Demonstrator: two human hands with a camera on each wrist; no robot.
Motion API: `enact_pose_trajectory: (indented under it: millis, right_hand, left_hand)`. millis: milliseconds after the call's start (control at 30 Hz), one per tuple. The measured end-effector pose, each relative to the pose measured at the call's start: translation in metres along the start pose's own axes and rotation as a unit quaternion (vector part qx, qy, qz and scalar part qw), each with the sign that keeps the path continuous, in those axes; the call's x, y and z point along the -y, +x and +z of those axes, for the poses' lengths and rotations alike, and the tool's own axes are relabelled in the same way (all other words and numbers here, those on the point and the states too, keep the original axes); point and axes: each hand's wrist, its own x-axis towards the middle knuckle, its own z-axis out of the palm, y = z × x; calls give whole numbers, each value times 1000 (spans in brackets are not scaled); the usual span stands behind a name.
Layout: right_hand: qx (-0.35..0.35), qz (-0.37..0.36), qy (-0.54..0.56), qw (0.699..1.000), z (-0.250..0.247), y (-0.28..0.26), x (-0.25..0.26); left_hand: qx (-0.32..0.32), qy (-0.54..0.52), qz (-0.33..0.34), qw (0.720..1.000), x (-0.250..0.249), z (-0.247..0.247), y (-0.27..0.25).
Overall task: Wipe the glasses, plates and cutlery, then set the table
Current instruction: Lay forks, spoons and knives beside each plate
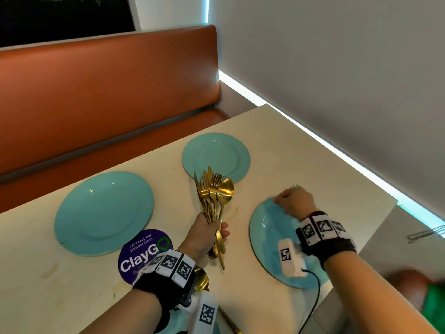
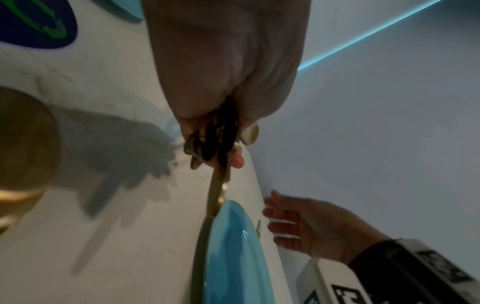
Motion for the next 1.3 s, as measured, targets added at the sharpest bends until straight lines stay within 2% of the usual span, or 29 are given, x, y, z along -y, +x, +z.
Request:
enact_pose_trajectory:
  millis: [100, 167, 333, 533, 733, 933, 1100, 1200, 1300]
  right_hand:
    - [100, -31, 93, 990, 30, -49, 35]
    - [116, -46, 122, 985, 49, -78, 50]
    - [75, -34, 205, 975, 81, -147, 67]
    - [26, -21, 264, 964, 128, -248, 90]
    - [11, -11, 289, 957, 197, -336, 116]
    - [4, 15, 264, 964, 230, -373, 116]
    - [32, 18, 201, 979, 237, -383, 105]
    - [31, -3, 213, 977, 239, -387, 107]
    - [32, -14, 285, 958, 236, -389, 121]
  left_hand:
    - [6, -1, 19, 1000, 3, -2, -20]
    - [22, -3, 28, 999, 7, -5, -37]
    - [64, -1, 56, 996, 23, -31, -85]
    - [88, 7, 96, 992, 60, -98, -165]
    - [54, 8, 88, 995, 108, -173, -232]
    - [-14, 49, 50, 997, 145, -239, -256]
    - [-59, 25, 33, 997, 154, -278, -268]
    - [-68, 23, 24, 997, 154, -291, -269]
    - [-54, 7, 33, 998, 144, -290, -274]
